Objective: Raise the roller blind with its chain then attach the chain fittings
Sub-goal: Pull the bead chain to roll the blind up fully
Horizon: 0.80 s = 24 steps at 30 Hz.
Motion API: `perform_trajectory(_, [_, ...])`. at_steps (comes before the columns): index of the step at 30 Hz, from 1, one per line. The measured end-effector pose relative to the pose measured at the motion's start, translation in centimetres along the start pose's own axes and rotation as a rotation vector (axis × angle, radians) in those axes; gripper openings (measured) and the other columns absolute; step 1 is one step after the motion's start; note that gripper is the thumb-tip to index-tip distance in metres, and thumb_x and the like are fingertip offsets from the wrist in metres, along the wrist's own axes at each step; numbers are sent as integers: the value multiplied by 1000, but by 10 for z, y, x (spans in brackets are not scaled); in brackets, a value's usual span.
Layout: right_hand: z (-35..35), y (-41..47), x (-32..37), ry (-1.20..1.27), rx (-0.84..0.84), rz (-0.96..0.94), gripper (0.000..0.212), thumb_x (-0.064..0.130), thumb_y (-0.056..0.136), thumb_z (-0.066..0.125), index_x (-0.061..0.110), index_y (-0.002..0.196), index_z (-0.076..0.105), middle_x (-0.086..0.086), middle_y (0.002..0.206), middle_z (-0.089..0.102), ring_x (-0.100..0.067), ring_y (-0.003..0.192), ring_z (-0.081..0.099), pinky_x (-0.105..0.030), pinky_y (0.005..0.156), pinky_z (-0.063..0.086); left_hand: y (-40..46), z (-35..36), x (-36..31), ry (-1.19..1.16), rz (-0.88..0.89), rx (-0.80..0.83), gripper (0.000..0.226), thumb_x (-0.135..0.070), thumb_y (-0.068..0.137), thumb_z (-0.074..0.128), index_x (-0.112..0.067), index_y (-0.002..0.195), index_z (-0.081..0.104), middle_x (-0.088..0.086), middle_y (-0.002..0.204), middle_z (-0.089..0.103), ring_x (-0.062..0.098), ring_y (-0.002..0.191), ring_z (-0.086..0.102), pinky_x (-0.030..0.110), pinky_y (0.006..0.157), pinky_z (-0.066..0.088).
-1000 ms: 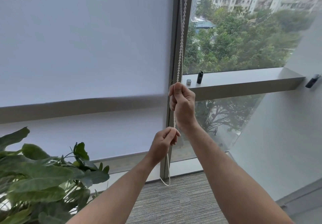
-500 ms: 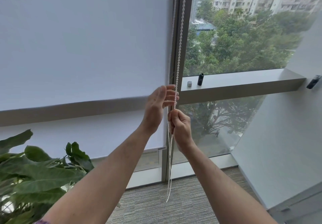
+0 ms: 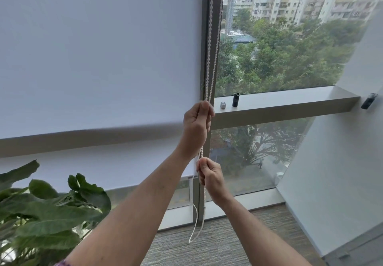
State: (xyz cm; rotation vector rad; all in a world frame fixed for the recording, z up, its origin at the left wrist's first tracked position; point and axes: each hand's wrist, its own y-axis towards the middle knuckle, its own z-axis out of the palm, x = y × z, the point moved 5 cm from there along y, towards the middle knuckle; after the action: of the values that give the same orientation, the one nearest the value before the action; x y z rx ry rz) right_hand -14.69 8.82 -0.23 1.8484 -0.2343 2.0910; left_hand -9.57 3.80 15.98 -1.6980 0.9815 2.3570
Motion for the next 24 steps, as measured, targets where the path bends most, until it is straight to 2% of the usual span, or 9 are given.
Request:
perform_trajectory(2, [-2,-2,-7,-19,60,47,42,19,105,41,18,69,62,1,53,37,-10,45,30,-20,41,25,-7,-6,9,20,-23,-24,37,-22,104,38,-20,70,52,-8,49,33,6,44,27,20,41,23])
perform_trajectory(4, [-5,-2,-7,-86,113,59,38,17,105,41,11,78,67,-7,58,47,-15,49,42,-22,45,33,-14,-10,17,29,-46,-46,37,-26,102,40,-24,67,54,-2,51,30,7,43,26,21,41,21])
perform_trajectory(7, [-8,2,-8,-205,200,133,36,38,98,45,15,99,72,-9,90,74,-16,80,70,-28,72,51,-26,-13,29,68,-65,-66,37,-28,100,42,-27,65,56,-5,48,33,8,42,27,24,41,21])
perform_trajectory(10, [-16,11,-5,-257,182,189,52,59,92,41,25,122,66,0,120,70,-15,113,65,-42,100,48,-37,-19,42,113,-74,-78,35,-22,98,42,-27,65,55,-11,49,37,8,44,30,24,43,25])
perform_trajectory(13, [-19,24,20,-215,101,97,42,56,93,41,33,115,68,6,123,69,-11,120,60,-44,105,44,-49,-26,55,127,-93,-77,34,-18,98,42,-22,67,55,-11,50,41,7,47,33,21,47,30])
perform_trajectory(16, [-21,38,47,-221,-36,57,56,56,95,38,19,128,62,-4,131,64,-16,124,58,-47,111,40,-58,-31,66,130,-132,-77,34,-17,97,42,-23,66,55,-11,49,40,7,46,32,19,45,30])
perform_trajectory(20, [-3,44,105,-94,-42,-67,50,46,104,32,11,121,64,-9,115,70,-20,105,68,-42,102,50,-64,-29,74,142,-169,-90,35,-26,98,44,-27,66,57,-11,49,40,7,46,32,22,44,27])
perform_trajectory(22, [11,44,137,87,35,-143,48,43,104,32,12,113,67,-11,97,72,-24,84,70,-39,80,59,-68,-26,79,128,-199,-86,35,-27,99,43,-27,67,57,-5,50,36,10,46,30,33,46,22])
perform_trajectory(24, [20,46,162,179,72,-218,45,41,103,33,14,108,69,-3,76,66,-16,60,58,-29,53,49,-74,-22,85,112,-226,-74,36,-18,100,41,-24,67,56,2,51,35,14,46,29,43,47,19])
